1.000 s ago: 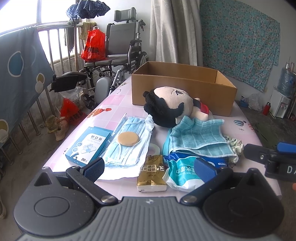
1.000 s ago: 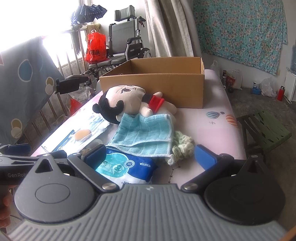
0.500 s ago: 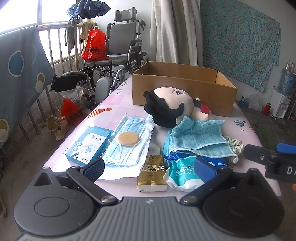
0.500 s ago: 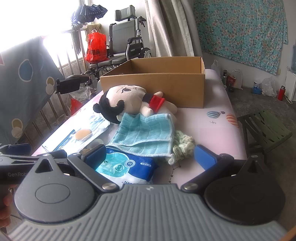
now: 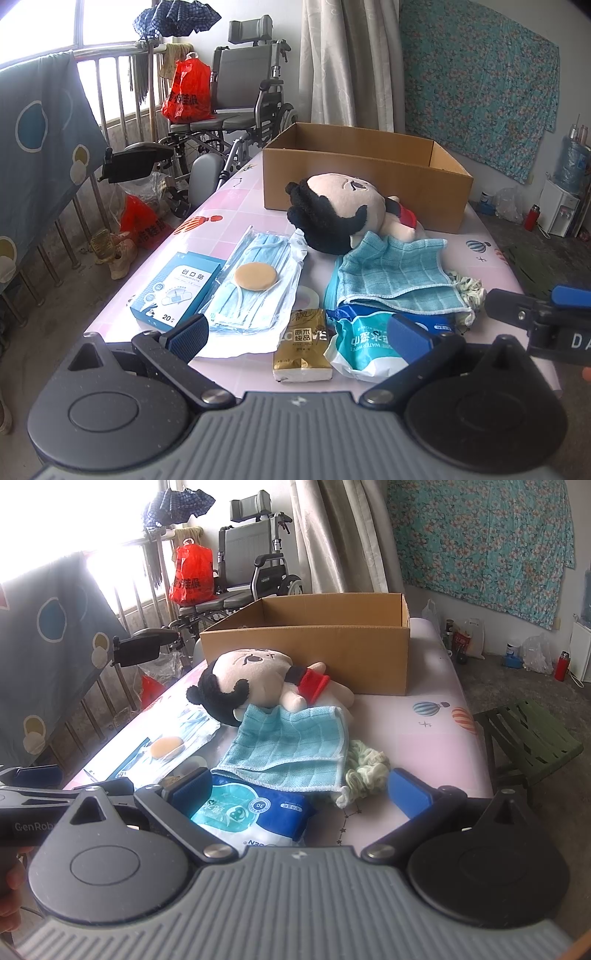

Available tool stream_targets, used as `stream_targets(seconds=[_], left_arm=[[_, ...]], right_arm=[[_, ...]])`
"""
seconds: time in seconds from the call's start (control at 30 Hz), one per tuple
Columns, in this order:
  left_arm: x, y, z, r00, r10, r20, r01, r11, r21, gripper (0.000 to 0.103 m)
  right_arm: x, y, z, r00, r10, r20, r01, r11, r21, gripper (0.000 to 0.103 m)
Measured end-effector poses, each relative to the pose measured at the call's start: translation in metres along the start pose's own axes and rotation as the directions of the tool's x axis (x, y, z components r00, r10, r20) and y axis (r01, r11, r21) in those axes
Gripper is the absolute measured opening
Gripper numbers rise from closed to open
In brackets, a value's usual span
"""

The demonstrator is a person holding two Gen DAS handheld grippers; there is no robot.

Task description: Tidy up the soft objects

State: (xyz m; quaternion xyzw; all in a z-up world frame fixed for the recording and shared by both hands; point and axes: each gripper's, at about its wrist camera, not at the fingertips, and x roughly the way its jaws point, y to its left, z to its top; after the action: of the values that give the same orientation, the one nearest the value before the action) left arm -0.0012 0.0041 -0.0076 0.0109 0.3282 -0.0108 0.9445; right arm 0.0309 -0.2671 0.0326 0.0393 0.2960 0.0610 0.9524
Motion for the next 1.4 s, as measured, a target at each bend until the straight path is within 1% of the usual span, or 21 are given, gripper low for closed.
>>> stream_targets(seconds=[0.67, 1.1, 1.4], left_arm=[[-0.003, -0.0001, -0.0016, 1.0, 0.0, 0.001, 0.0, 1.0, -0.007, 0.103], [-0.0029, 0.0018, -0.0006, 1.0, -0.003, -0.005, 0.003, 1.0, -0.006, 0.103], [0.0059, 0.0034, -0.0046, 1.0, -0.002, -0.026, 0.001, 1.0, -0.008, 0.103]], right_arm=[[0.0025, 0.0034, -0.0025, 1.0, 0.02, -0.013, -0.02, 1.0, -0.018, 0.102], [0.0031, 0.0024, -0.0017, 1.0, 0.019, -0.013, -0.02, 1.0, -0.012, 0.102], [0.0079, -0.0008, -0.0036, 0.999, 0.035, -0.025, -0.035, 0.999, 0.006, 0.102]])
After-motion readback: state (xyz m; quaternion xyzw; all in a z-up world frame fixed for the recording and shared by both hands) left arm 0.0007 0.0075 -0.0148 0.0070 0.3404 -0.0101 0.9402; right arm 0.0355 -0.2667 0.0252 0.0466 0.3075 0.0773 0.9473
